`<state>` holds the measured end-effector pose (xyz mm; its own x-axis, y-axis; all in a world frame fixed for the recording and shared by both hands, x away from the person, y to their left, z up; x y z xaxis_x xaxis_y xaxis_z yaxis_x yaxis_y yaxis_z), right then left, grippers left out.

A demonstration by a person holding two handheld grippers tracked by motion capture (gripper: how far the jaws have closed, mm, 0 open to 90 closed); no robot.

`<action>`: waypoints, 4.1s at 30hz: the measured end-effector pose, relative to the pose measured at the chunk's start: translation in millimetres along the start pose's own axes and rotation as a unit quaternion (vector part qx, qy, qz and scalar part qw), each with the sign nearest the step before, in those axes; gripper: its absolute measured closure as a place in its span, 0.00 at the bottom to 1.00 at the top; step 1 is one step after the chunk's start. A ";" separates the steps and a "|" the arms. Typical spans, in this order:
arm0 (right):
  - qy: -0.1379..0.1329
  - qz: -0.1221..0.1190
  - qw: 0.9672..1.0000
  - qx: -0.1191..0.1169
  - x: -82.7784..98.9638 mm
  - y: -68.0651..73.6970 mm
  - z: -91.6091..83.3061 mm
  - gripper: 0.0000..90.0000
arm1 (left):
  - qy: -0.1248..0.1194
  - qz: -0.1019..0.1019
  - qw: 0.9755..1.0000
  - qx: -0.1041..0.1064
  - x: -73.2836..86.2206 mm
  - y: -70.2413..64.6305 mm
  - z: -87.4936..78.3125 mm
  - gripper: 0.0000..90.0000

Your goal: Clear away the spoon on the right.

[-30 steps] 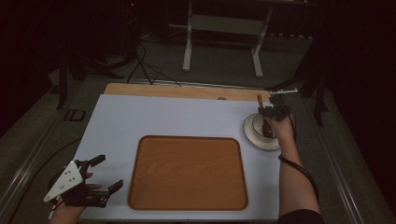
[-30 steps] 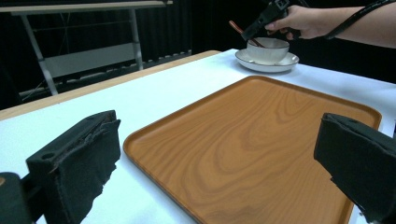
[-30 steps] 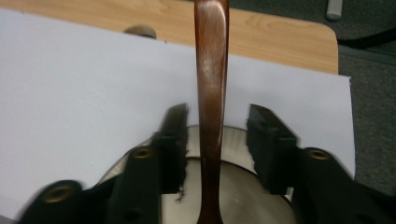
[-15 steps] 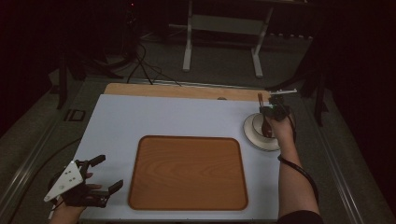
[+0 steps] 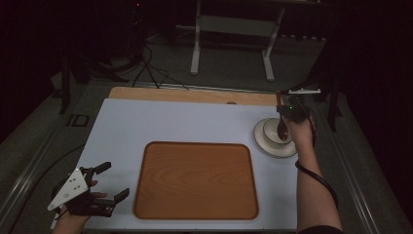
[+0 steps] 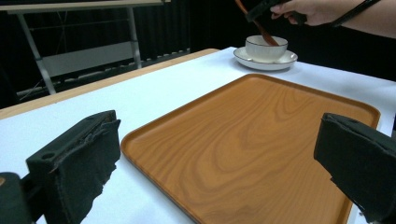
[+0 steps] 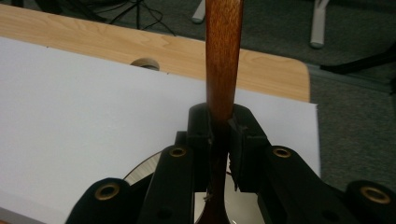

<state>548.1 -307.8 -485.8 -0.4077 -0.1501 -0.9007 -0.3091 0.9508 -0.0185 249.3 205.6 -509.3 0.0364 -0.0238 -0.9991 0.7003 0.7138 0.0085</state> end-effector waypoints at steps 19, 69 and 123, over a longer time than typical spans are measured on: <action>-0.029 0.009 1.000 0.004 -16.3 26.9 -66.8 0.89 | -0.002 0.000 1.000 0.007 -1.3 -3.0 0.9 0.02; 0.028 0.052 0.995 -0.082 73.5 166.3 -118.9 0.89 | -0.002 0.001 1.000 0.020 -2.2 -8.5 1.8 0.02; 0.090 0.163 0.982 -0.008 145.4 185.9 -76.1 0.78 | -0.001 0.006 1.000 0.029 -2.2 -11.1 1.0 0.02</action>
<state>366.0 -173.4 -587.2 -0.6331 0.1154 -0.7654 -0.1494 0.9520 0.2670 242.2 197.0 -507.2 0.0462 -0.0170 -0.9988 0.7397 0.6725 0.0228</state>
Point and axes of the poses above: each handheld gripper's, and its own axes: z roughly forward along the jaws, x roughly out of its underside, y roughly to its left, the point moved 9 cm from there along z, roughly forward along the jaws, and after that the axes turned 15 degrees about -y, right-handed, at the moved point
